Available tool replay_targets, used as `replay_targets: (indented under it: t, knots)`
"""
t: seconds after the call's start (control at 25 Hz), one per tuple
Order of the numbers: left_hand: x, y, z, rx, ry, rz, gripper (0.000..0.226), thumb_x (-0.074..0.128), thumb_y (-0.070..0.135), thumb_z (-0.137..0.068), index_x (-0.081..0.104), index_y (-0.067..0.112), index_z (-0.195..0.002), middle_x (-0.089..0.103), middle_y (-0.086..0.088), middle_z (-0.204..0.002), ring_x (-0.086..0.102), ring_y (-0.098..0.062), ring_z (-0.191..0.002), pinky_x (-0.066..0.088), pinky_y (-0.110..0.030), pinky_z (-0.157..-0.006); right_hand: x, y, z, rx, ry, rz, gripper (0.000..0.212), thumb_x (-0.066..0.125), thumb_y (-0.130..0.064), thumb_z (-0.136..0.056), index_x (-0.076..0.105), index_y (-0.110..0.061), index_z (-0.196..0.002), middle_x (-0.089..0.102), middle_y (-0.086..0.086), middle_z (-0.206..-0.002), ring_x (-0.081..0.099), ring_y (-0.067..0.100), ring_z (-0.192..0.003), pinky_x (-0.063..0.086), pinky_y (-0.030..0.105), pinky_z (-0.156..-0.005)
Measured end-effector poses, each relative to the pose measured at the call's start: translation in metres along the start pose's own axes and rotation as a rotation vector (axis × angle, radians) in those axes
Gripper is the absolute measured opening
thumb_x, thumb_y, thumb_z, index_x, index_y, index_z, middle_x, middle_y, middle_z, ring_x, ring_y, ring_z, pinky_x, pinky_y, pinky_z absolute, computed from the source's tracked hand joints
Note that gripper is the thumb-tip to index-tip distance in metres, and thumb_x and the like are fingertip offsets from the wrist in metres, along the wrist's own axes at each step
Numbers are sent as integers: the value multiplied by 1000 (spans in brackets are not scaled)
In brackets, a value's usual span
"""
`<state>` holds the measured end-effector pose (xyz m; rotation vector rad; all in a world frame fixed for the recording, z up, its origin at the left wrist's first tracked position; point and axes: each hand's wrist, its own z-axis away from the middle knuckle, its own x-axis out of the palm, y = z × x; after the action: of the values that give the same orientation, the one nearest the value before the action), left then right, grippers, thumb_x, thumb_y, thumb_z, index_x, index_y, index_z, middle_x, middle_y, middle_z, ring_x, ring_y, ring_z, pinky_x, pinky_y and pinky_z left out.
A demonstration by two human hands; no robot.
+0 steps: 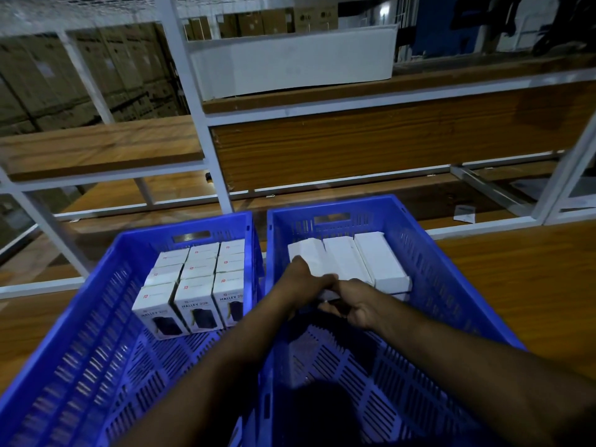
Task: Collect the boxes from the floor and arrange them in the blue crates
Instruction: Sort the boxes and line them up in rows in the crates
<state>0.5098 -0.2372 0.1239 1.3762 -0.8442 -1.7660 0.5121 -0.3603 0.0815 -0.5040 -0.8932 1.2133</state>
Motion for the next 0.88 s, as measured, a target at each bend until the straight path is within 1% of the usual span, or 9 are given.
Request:
replay_targets:
  t: [0.04,0.16,0.28,0.44,0.52,0.6,0.68,0.76,0.88]
  knots:
    - [3,-2,-1,-36,-12,-45,60,77,35,-85,50,3,-129,64,-13,-123,63,-23,-100,55,-33,-78,1,3,0,16,13,28,14,55,2,-96,59,10,-105,67,18,-81,66,24,-67,56,27,-46]
    - [4,-3,-4,-82,-45,-111,56,75,35,-87,55,-2,-124,67,-13,-110,61,-17,-80,48,-22,-58,4,7,-2,14,22,48,26,48,6,-97,52,8,-123,63,18,-89,64,25,-70,57,27,-47]
    - [6,-1,-5,-123,-48,-95,50,72,31,-90,55,0,-125,65,-12,-118,59,-21,-90,48,-25,-70,5,9,-3,-21,56,36,33,57,2,-94,48,5,-126,64,18,-93,65,25,-72,59,29,-55]
    - [8,6,-8,-172,-78,-109,52,70,32,-92,53,-1,-128,62,-16,-128,60,-27,-103,48,-29,-79,4,18,-8,-15,57,55,30,59,-8,-96,50,0,-123,63,18,-118,67,24,-85,60,33,-78]
    - [8,9,-11,-174,-79,-156,59,68,33,-94,46,-2,-136,54,-16,-138,57,-29,-119,45,-29,-84,1,18,-11,-3,70,124,25,57,-7,-97,53,5,-119,63,18,-111,66,25,-83,59,38,-84]
    - [11,9,-14,-179,-102,-233,67,65,35,-96,38,-2,-143,45,-17,-147,52,-29,-126,43,-29,-87,-5,16,-16,-72,183,419,32,57,-9,-95,57,7,-123,64,20,-107,63,27,-86,57,39,-83]
    - [13,10,-20,-184,-139,-330,58,65,35,-96,43,-1,-137,51,-18,-138,55,-28,-115,43,-30,-85,-7,11,-15,-182,330,706,32,58,-14,-92,59,2,-120,65,19,-114,62,29,-94,50,34,-77]
    - [16,10,-26,-189,-181,-420,49,63,36,-96,48,1,-127,56,-18,-128,56,-26,-106,44,-31,-84,-11,4,-8,-318,422,845,23,61,-16,-90,55,-7,-110,62,9,-105,59,27,-91,43,29,-71]
    - [24,6,-35,-189,-214,-658,61,51,37,-103,33,-3,-144,42,-23,-148,47,-34,-132,40,-37,-105,-28,-10,-2,-615,561,1037,15,57,-12,-89,52,-13,-103,55,6,-104,54,27,-98,44,32,-74]
